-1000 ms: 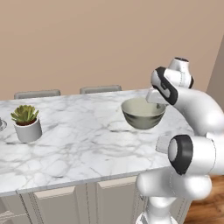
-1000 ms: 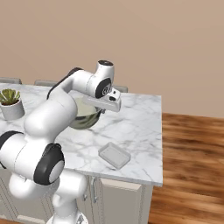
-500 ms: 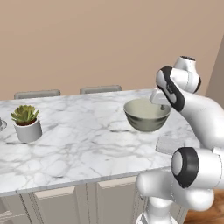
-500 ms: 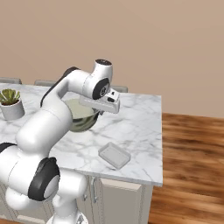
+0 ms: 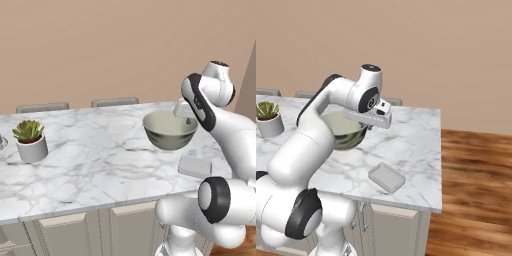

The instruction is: Pick the bowl and tupperware and place them in the sink. Then turn on the water.

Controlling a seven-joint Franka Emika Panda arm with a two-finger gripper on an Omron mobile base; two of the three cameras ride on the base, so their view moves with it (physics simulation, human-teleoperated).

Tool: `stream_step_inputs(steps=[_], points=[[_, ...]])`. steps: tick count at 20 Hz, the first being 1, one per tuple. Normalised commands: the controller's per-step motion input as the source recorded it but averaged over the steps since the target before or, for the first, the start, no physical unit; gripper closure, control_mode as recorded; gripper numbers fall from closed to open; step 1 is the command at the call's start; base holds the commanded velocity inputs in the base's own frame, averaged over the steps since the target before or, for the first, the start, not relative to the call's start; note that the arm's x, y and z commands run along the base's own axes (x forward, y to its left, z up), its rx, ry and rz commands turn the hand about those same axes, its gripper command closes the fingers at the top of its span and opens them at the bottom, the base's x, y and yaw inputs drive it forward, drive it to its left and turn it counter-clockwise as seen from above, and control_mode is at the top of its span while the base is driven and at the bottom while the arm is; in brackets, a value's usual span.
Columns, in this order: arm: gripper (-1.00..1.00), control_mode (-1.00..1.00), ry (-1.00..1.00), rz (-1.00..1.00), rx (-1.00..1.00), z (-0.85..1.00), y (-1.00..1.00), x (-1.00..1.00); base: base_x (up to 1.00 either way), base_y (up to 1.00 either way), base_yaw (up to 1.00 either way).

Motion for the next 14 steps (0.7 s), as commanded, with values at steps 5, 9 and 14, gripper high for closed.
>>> stream_step_inputs(steps=[5, 9, 14], points=[[1.0, -1.0, 0.0, 0.0, 0.0, 0.15, 0.0, -0.06, 0.0, 0.0, 0.0], [1.0, 1.0, 0.0, 0.0, 0.0, 0.05, 0.0, -0.01, -0.07, 0.0, 0.0], [1.0, 1.0, 0.0, 0.0, 0.0, 0.0, 0.0, 0.0, -0.52, -0.1, -0.04]])
